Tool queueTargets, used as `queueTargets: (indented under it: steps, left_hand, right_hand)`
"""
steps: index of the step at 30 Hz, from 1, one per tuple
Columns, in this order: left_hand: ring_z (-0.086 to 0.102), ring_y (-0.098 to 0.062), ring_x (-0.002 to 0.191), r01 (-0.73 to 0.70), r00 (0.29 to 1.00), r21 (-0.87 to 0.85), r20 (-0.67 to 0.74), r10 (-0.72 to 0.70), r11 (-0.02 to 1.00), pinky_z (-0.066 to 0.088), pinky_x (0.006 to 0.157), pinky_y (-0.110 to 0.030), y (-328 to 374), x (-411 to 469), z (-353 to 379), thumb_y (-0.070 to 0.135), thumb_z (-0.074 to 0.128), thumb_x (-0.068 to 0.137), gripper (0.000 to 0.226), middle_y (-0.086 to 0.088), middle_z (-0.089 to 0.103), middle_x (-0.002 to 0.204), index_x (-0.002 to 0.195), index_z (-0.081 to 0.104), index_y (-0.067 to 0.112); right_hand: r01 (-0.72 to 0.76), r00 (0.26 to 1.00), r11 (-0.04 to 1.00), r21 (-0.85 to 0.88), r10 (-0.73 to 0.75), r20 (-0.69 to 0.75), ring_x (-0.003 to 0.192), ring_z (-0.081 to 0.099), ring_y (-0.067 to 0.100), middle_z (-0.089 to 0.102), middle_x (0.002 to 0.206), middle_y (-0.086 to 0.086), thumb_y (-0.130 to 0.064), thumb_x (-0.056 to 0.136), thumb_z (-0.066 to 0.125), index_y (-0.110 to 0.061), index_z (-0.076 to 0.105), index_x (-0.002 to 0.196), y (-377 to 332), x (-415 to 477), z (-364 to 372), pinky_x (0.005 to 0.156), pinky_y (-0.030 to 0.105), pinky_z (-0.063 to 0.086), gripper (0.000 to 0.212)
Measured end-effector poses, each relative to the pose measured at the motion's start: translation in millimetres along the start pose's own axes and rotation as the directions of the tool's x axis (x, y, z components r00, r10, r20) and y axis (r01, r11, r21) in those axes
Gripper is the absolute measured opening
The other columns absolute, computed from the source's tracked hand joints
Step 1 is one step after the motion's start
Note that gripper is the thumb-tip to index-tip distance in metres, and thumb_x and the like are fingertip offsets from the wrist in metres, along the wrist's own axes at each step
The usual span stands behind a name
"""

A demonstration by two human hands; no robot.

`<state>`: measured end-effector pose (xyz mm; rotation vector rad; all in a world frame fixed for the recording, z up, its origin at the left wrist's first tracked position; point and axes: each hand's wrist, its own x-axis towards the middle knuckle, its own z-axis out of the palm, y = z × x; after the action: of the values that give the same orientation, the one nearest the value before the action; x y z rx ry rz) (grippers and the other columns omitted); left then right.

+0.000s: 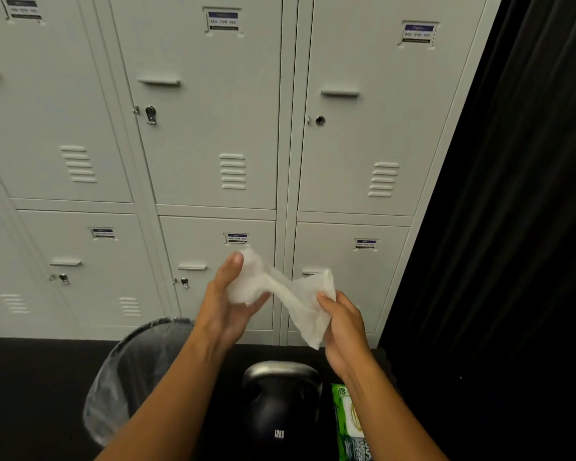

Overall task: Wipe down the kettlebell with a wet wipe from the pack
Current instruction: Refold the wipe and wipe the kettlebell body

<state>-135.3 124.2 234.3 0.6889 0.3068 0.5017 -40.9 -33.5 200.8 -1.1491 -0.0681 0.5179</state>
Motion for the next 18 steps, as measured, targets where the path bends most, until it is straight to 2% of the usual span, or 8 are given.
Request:
queueTargets:
  steps: [3, 6, 8, 10, 12, 14, 16, 18]
  left_hand:
    - [0.062, -0.032, 0.116, 0.008, 1.0, 0.215, 0.024, -0.013, 0.977, 0.057, 0.087, -0.053, -18.9, -4.9, 0.5, 0.007, 0.08, 0.077, 0.082, -0.011, 0.06, 0.131, 0.141, 0.04, 0.038]
    - [0.061, -0.033, 0.116, -0.081, 0.996, 0.558, 0.026, 0.081, 0.826, 0.059, 0.087, -0.045, -32.8, -4.7, 1.9, -0.014, 0.078, 0.071, 0.108, -0.007, 0.053, 0.134, 0.147, 0.03, 0.047]
    - [0.064, -0.025, 0.11, -0.181, 0.983, 0.704, 0.105, 0.152, 0.686, 0.061, 0.079, -0.033, -31.9, -2.0, -0.5, -0.009, 0.078, 0.077, 0.093, -0.003, 0.055, 0.13, 0.143, 0.04, 0.044]
    - [0.067, -0.021, 0.101, -0.244, 0.968, 0.852, 0.187, 0.167, 0.463, 0.061, 0.081, -0.033, -29.0, 2.0, -2.6, 0.001, 0.077, 0.083, 0.059, -0.004, 0.063, 0.124, 0.129, 0.06, 0.034]
    - [0.067, -0.017, 0.097, -0.231, 0.969, 0.941, 0.198, 0.149, 0.249, 0.059, 0.08, -0.026, -27.3, 5.9, -4.6, 0.008, 0.074, 0.087, 0.031, -0.003, 0.069, 0.115, 0.114, 0.073, 0.023]
    - [0.065, -0.016, 0.094, -0.213, 0.97, 0.972, 0.198, 0.14, 0.099, 0.05, 0.07, -0.013, -26.3, 10.8, -8.2, 0.009, 0.069, 0.091, 0.017, 0.0, 0.068, 0.104, 0.106, 0.076, 0.016]
    - [0.061, -0.02, 0.094, -0.216, 0.967, 0.976, 0.219, 0.132, -0.039, 0.046, 0.072, -0.019, -25.9, 16.5, -11.9, 0.011, 0.062, 0.096, 0.012, -0.006, 0.066, 0.104, 0.103, 0.072, 0.012]
    - [0.056, -0.022, 0.094, -0.213, 0.968, 0.972, 0.224, 0.112, -0.102, 0.042, 0.077, -0.027, -28.0, 19.2, -17.7, 0.017, 0.055, 0.1, 0.012, -0.01, 0.06, 0.107, 0.105, 0.064, 0.011]
  right_hand:
    - [-0.026, 0.998, 0.999, 0.045, 0.023, 0.065, 0.106, 0.067, 0.034, 0.069, 0.115, 0.017, -0.009, 0.098, 0.057, -0.01, 0.064, 0.116, 7.4, -5.1, 7.4, 0.075, 0.04, 0.059, 0.02]
    - [-0.029, 0.996, 0.999, 0.028, 0.026, 0.09, 0.104, 0.069, 0.034, 0.069, 0.117, 0.019, -0.006, 0.095, 0.059, -0.008, 0.061, 0.122, 12.4, -5.6, 13.4, 0.08, 0.045, 0.06, 0.028]
    - [-0.021, 0.995, 1.0, -0.005, 0.021, 0.097, 0.103, 0.069, 0.034, 0.069, 0.115, 0.016, -0.007, 0.094, 0.061, -0.01, 0.062, 0.121, 11.4, -6.2, 14.7, 0.082, 0.047, 0.061, 0.028]
    - [-0.004, 0.995, 0.999, -0.051, 0.009, 0.102, 0.1, 0.07, 0.032, 0.071, 0.11, 0.015, -0.008, 0.094, 0.06, -0.011, 0.064, 0.117, 9.5, -7.1, 14.4, 0.079, 0.044, 0.061, 0.023]
    - [0.019, 0.995, 0.992, -0.127, -0.007, 0.097, 0.098, 0.071, 0.028, 0.072, 0.107, 0.012, -0.012, 0.096, 0.059, -0.014, 0.065, 0.115, 12.3, -8.8, 13.4, 0.074, 0.038, 0.061, 0.02]
    - [0.041, 0.997, 0.963, -0.267, -0.023, 0.068, 0.095, 0.071, 0.022, 0.072, 0.104, 0.007, -0.017, 0.097, 0.057, -0.018, 0.064, 0.112, 24.8, -8.6, 8.8, 0.074, 0.033, 0.06, 0.016]
    - [0.07, 0.997, 0.896, -0.438, -0.054, 0.05, 0.091, 0.071, 0.02, 0.072, 0.097, 0.004, -0.017, 0.096, 0.058, -0.023, 0.065, 0.106, 44.5, -7.5, -0.2, 0.077, 0.033, 0.059, 0.013]
    - [0.118, 0.993, 0.793, -0.598, -0.085, 0.083, 0.089, 0.068, 0.017, 0.069, 0.094, 0.0, -0.012, 0.092, 0.06, -0.026, 0.066, 0.1, 68.4, -6.9, -13.6, 0.078, 0.029, 0.056, 0.017]
